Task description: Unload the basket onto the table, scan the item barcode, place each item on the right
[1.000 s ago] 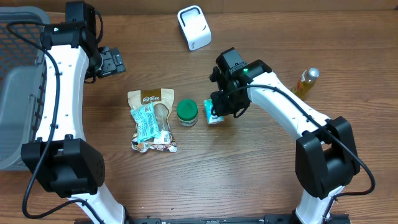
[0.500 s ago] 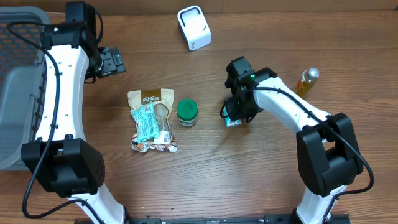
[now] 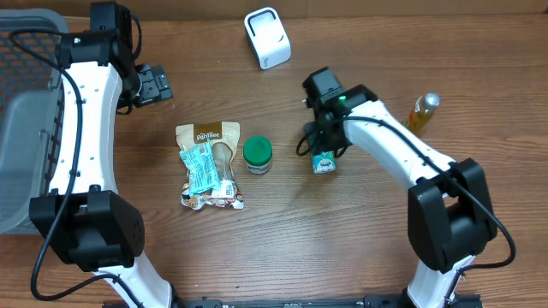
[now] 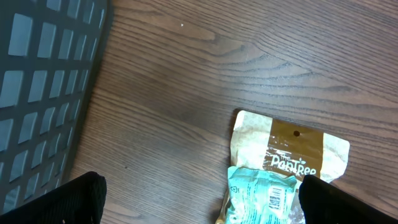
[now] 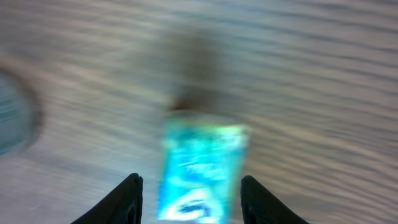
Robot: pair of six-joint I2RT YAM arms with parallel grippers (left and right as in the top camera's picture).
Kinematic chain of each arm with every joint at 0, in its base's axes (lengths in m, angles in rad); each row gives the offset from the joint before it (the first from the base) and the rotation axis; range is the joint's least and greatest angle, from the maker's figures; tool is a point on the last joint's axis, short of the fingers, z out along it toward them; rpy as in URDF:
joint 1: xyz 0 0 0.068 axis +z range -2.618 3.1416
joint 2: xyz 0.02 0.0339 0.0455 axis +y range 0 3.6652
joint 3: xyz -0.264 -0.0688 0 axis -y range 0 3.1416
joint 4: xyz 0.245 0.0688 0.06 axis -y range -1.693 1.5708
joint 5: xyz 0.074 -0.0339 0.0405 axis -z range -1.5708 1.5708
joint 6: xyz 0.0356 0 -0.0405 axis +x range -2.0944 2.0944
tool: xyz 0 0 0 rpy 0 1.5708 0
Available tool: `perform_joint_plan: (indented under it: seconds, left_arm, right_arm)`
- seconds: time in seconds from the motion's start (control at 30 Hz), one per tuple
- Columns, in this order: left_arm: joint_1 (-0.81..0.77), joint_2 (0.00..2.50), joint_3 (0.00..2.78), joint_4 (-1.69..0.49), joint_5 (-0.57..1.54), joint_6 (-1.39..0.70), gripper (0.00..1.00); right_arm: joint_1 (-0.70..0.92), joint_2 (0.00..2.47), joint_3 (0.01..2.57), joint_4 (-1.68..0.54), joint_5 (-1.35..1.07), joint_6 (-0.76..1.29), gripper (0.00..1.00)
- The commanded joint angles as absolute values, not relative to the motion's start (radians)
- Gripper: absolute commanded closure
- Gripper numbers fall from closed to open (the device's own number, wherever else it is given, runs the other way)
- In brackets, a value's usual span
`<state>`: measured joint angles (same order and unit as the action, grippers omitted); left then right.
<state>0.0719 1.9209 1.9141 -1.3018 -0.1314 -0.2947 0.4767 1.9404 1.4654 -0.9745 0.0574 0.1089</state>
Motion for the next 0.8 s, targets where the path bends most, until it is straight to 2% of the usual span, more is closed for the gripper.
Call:
perform_joint_plan:
  seconds: [0.0, 0.13, 0.27, 0.43, 0.77]
  left_arm:
    - [0.065, 1.916, 1.932, -1.301, -0.130, -0.284, 0.00]
    - [0.065, 1.916, 1.932, -1.301, -0.130, -0.284, 0.00]
    - [0.065, 1.916, 1.932, -1.301, -0.130, -0.284, 0.01]
    - [0.065, 1.916, 1.932, -1.301, -0.130, -0.284, 0.00]
    - [0.065, 1.916, 1.932, -1.301, -0.130, -0.284, 0.00]
  right_arm:
    - [0.525, 1.926, 1.487, -0.978, -0.002, 0.160, 0.54]
    - [0.554, 1.927, 1.480, -0.970, 0.030, 0.218, 0.55]
    - [0.557, 1.927, 1.441, -0.952, 0.093, 0.221, 0.62]
    - [0.557, 1.927, 1.362, -0.887, 0.106, 0.221, 0.66]
    - [0.557, 1.927, 1.328, -0.871, 0.180, 0.240, 0.66]
